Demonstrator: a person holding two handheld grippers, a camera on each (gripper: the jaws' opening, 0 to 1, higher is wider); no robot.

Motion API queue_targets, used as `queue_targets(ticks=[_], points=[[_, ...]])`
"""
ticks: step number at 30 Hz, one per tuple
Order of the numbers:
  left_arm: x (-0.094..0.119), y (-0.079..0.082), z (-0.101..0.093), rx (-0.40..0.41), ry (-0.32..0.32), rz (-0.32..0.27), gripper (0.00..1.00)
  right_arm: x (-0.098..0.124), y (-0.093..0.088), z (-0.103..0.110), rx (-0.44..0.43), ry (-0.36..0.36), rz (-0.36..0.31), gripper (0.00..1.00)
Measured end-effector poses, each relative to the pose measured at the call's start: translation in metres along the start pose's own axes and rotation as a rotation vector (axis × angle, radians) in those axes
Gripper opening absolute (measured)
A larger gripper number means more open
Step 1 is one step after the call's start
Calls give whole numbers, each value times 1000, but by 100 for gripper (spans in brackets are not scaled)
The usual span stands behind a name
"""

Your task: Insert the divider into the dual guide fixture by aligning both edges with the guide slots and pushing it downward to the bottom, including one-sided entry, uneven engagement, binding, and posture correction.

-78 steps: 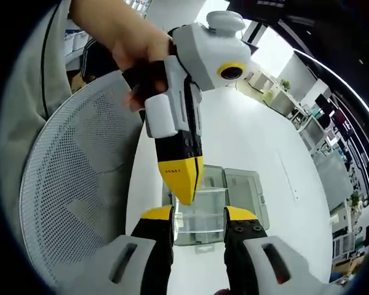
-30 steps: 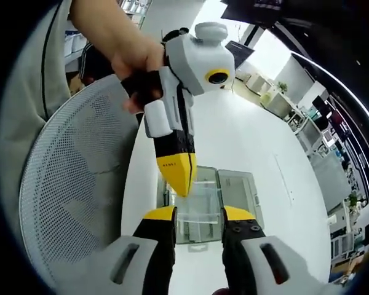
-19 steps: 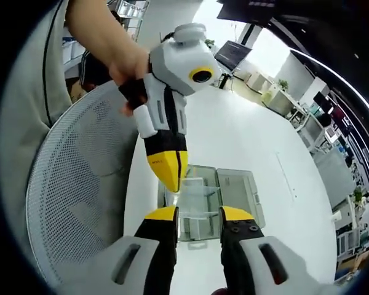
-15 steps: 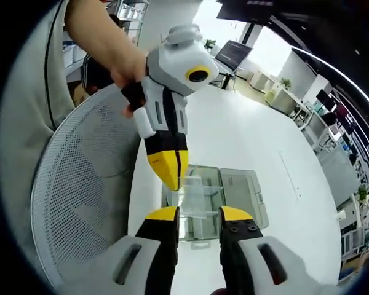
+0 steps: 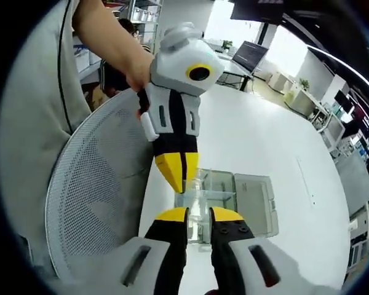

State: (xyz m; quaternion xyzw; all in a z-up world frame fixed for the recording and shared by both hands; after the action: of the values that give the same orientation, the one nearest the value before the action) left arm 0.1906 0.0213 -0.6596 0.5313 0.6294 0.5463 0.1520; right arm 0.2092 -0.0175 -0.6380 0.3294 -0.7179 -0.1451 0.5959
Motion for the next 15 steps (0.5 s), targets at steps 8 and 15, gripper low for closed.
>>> queue_targets(ticks=[8,15], points=[[3,1,-3,-91,-13,1,0,-2,5,5,8,77,2,2],[5,2,-4,-161,-15,5,0,-3,10,6,8,121,6,0]])
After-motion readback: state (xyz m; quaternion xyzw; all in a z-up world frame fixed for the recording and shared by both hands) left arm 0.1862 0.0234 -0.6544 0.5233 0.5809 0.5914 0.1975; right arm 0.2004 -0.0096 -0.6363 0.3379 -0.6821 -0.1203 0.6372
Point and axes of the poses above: the point that each gripper's makers call its tool centre point, and the gripper's own axes: x roughly backward along the fingers, z roughly to its left, y roughly out of its top, the point moved 2 cm from there along x, roughly backward along the fingers, and after that the axes turned 4 degrees about -y, right-handed, at the moved point
